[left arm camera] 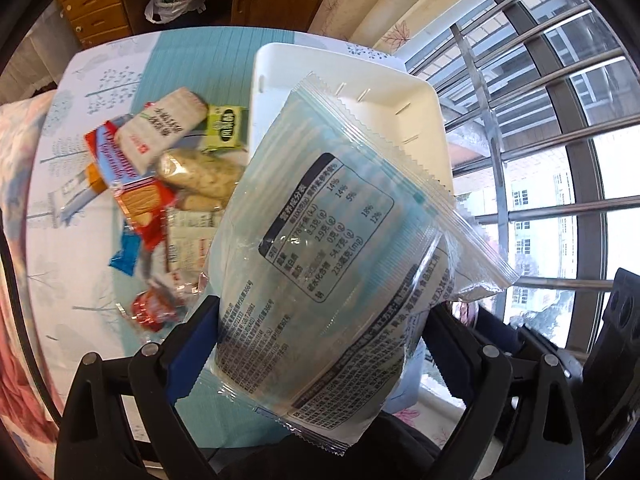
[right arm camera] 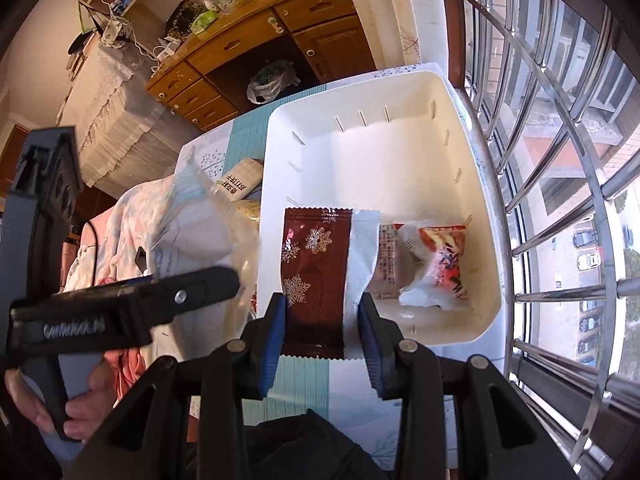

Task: Organize snacks
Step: 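Lift both held snacks and carry them over the white tray, then open both tools to release the snacks into the tray and withdraw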

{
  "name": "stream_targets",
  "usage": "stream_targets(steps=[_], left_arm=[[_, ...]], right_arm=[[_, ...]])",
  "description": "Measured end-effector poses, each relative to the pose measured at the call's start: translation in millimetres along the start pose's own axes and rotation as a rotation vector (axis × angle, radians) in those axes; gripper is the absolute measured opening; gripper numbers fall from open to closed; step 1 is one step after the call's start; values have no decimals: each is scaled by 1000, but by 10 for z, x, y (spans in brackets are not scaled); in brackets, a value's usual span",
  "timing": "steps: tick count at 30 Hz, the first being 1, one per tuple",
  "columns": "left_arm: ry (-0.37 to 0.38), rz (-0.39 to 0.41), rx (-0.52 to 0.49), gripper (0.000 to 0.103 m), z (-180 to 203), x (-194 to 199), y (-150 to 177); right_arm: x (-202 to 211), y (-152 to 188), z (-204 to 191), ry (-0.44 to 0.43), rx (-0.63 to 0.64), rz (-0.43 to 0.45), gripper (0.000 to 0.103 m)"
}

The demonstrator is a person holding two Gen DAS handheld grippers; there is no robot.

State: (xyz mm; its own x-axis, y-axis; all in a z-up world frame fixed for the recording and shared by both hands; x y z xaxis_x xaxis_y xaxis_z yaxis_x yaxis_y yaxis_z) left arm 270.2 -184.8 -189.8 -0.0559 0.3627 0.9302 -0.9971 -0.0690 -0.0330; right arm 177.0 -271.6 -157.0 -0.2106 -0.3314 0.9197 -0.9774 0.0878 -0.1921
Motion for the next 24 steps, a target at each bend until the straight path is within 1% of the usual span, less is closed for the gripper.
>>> stream_targets(steps=[9, 11, 12, 13, 15, 18, 20, 24], left_arm=[[-7, -31, 46, 96, 122, -196, -59], [-22, -37, 43, 97, 134, -218, -65], [-21, -38, 44, 98, 139, -224, -72], [-18, -36, 44, 102, 137, -222, -85], [-17, -27, 40, 102, 156, -216, -114], [-31, -28, 40, 102, 159, -232, -138], [-30, -30, 40, 102, 163, -239, -138], [-30, -41, 25, 102, 165, -248, -115]], right_arm=[[-47, -37, 173, -63, 17, -17, 38], [-97, -19, 203, -72, 12, -39, 43], [-124, -4, 216, -76, 7, -48, 48], [-140, 6, 223, -80, 3, -53, 51], [-179, 29, 229, -90, 0, -63, 55], [-226, 42, 262, -94, -15, -69, 67], [-228, 45, 275, -99, -25, -71, 69], [-237, 46, 312, -94, -48, -64, 82]])
Point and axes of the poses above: each gripper's, at about its wrist camera, not at the fingertips, and x roughly against the way its jaws point, z to its right, y to its underside, the point moved 9 cm from there along -x, roughly the way its jaws point, and after that the axes turned 3 degrees about y, right-handed, at the moved point
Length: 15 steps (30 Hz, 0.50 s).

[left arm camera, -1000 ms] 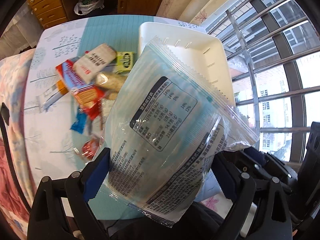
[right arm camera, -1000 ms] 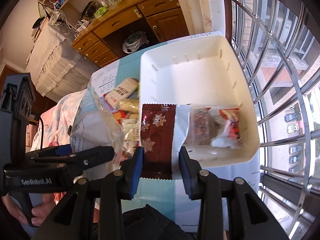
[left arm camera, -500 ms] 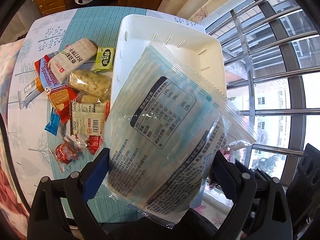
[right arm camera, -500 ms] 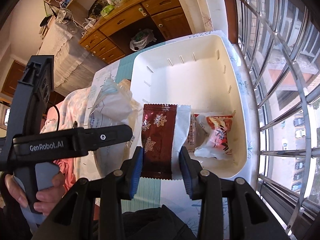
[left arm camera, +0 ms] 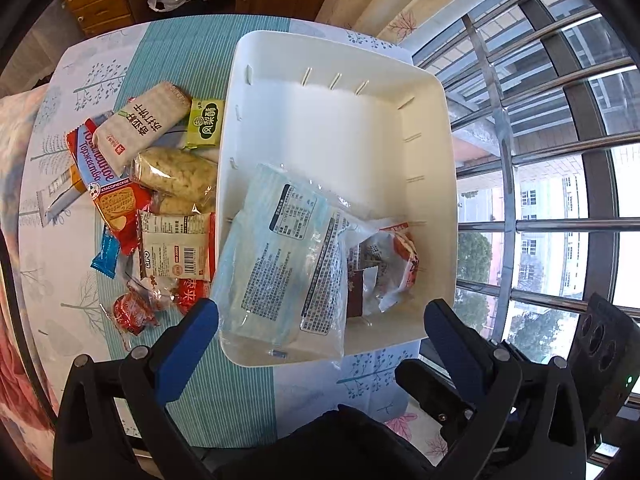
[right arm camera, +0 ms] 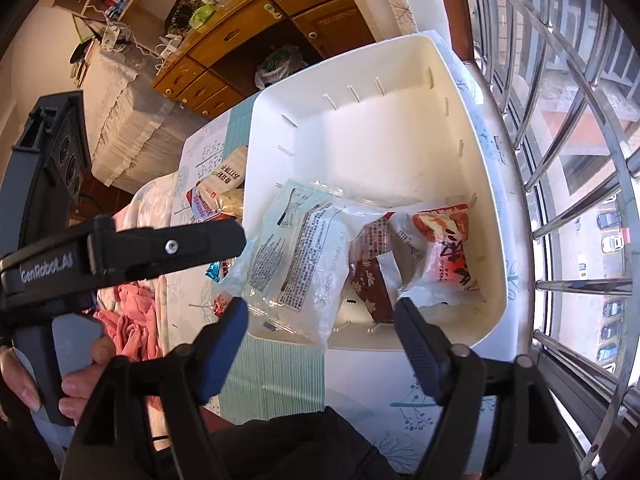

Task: Organize snacks
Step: 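Open both tools to release the snacks into the tray and withdraw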

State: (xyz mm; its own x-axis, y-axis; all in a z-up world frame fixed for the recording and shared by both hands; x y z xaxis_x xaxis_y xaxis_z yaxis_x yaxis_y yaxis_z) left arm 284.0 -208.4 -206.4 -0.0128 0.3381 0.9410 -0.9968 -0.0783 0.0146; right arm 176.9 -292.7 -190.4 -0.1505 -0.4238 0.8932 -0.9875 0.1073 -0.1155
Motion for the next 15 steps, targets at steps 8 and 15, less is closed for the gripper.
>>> stream_targets(steps=[8, 15], left_arm=[[44, 9, -34, 102, 12, 122, 96], [42, 43, -64, 102, -160, 390, 212]], right_arm=[[-15, 25, 44, 18, -69, 18, 86], [11, 18, 9, 71, -107, 71, 86]])
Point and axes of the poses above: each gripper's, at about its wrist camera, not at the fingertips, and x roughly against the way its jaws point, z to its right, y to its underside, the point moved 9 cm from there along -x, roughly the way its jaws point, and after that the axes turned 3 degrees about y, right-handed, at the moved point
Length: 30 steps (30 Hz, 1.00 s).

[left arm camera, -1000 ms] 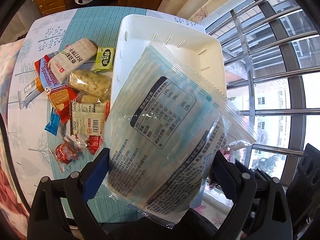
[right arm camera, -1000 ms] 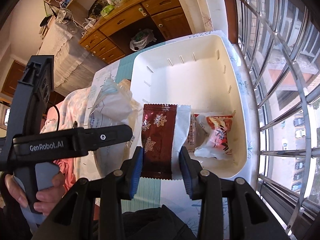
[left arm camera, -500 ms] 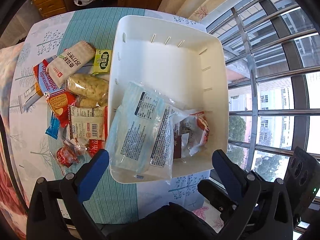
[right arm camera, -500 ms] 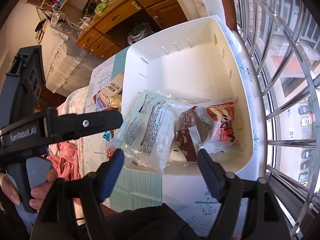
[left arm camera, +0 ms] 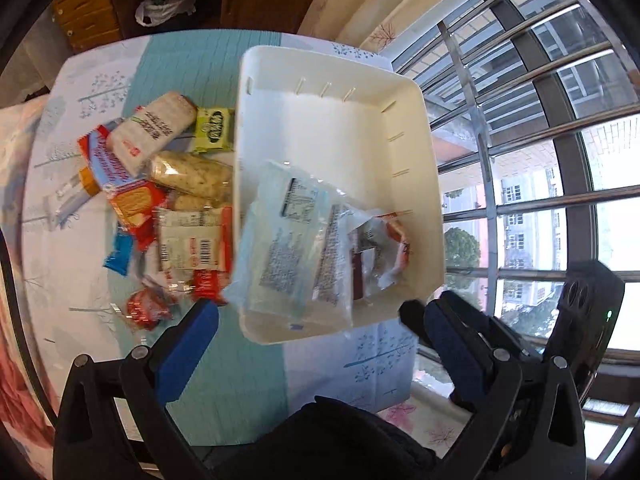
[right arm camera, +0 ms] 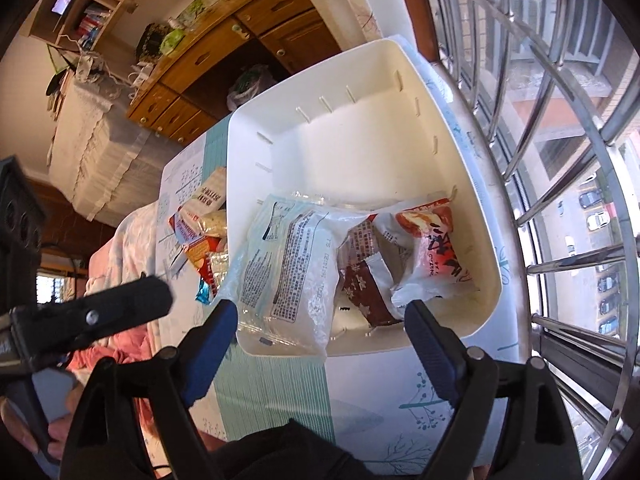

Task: Organize snacks
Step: 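Open both tools to release the snacks into the tray and withdraw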

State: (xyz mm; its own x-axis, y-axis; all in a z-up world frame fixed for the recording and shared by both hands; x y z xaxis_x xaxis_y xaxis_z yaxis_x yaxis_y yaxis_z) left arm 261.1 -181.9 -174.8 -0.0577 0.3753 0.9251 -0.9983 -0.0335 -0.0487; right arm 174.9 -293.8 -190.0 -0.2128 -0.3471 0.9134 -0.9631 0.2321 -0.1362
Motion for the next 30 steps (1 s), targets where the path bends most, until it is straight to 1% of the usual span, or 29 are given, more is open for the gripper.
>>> stream_targets(steps=[4, 8, 12, 19, 30], left_arm=[[-39, 12, -15, 102, -173, 157, 77], [-34, 32, -30, 102, -345, 331, 164], [-40, 38, -74, 102, -509, 471, 256], [-31, 28, -123, 102, -923, 725, 426], [-41, -6, -204, 102, -1700, 1011, 636]], right_arm=[[47, 54, -82, 34, -22, 44, 86], [90, 121, -220, 56, -30, 82, 86], [125, 222, -382, 75, -48, 124, 86], [132, 447, -706, 112, -110, 173, 86], [33, 949, -1280, 167, -183, 252, 86]])
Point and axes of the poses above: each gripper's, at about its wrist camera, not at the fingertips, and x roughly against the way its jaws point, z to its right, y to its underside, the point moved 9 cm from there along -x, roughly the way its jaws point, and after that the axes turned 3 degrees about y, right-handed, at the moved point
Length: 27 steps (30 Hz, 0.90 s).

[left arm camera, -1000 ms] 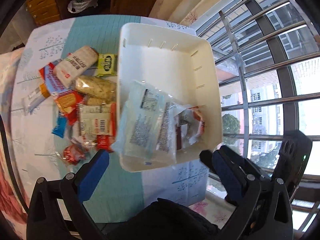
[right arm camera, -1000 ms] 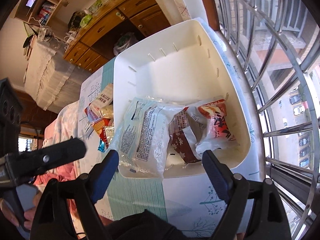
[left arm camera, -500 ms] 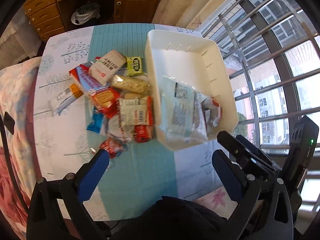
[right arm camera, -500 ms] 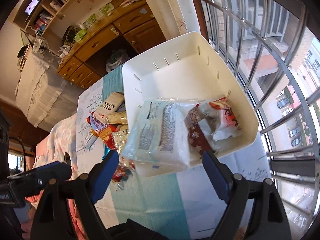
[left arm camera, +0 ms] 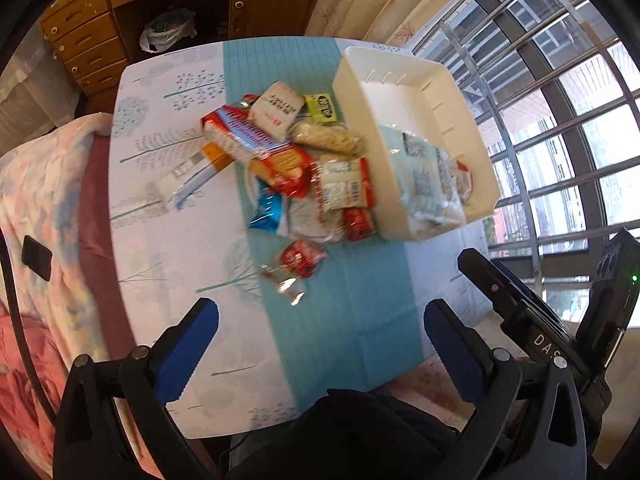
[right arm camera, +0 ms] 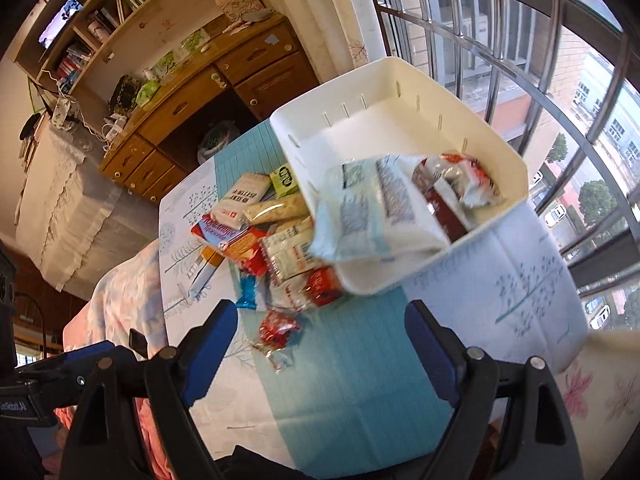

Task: Organize snacks
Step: 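Open both tools to release the snacks into the tray and withdraw, then grasp the orange-white bar wrapper with the left tool while the right tool grasps the red candy bag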

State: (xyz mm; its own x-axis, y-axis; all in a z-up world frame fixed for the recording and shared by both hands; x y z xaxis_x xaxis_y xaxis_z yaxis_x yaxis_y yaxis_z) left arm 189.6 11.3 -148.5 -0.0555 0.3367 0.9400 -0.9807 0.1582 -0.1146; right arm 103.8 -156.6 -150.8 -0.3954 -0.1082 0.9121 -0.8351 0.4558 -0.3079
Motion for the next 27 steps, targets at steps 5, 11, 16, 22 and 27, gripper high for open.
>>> stream_targets(steps=[5, 11, 16, 22, 27], left_arm=[[-19, -10, -39, 102, -268, 60, 69], [-44, -15, -71, 102, -549, 96, 48], [-49, -14, -64, 102, -703, 50, -39], [-76, -8, -59, 102, -877, -86, -234], [-125, 2, -94, 102, -999, -331, -469]], right_arm=[[26, 229, -210, 10, -22, 37, 86], [33, 455, -448, 6, -21, 75, 86], [6, 570, -561, 19, 21, 95, 86], [-110, 640, -599, 24, 66, 93, 86], [-291, 669, -649, 6, 92, 75, 86]])
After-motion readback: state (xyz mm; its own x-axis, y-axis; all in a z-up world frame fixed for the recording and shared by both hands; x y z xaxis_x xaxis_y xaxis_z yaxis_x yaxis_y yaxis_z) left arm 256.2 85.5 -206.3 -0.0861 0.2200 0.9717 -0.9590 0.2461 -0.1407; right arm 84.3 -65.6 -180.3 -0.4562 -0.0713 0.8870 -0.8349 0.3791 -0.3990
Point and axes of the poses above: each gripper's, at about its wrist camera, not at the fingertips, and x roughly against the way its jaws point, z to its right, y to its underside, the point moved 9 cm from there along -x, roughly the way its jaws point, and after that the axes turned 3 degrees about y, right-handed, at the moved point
